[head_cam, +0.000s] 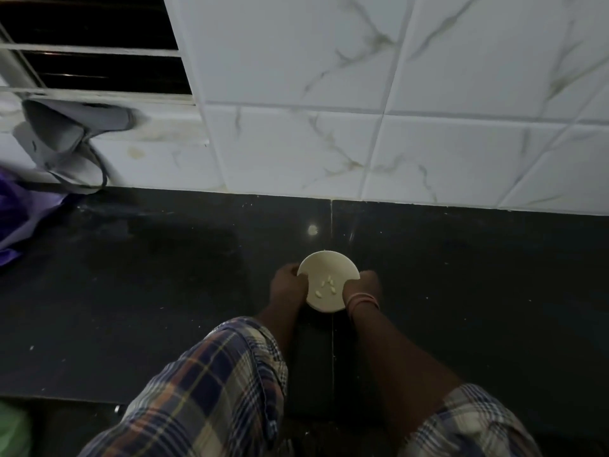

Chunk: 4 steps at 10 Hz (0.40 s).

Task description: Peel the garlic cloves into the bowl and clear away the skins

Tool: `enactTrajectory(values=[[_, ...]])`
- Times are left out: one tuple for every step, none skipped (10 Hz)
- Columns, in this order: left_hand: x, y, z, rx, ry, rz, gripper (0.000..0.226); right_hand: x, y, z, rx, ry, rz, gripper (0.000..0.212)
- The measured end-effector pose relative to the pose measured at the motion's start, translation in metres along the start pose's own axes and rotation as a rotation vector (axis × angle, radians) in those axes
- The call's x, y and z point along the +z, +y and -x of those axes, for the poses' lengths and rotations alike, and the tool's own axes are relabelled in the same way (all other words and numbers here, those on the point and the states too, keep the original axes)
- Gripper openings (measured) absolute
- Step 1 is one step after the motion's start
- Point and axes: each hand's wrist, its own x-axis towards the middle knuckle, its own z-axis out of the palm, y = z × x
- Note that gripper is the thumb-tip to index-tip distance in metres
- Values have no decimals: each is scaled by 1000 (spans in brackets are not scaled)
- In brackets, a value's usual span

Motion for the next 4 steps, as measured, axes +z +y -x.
enactTrajectory(values=[[1,-8,27,46,21,-74,33,-13,16,14,24,39,-10,32],[8,-22,46,49,24,-104,29,-19,35,25,-12,10,38,44],[16,-31,57,39,44,-96,30,-18,53,28,-52,-46,33,44],[17,-24,59,-1,51,-123,27,-18,56,23,-70,-74,79,41]])
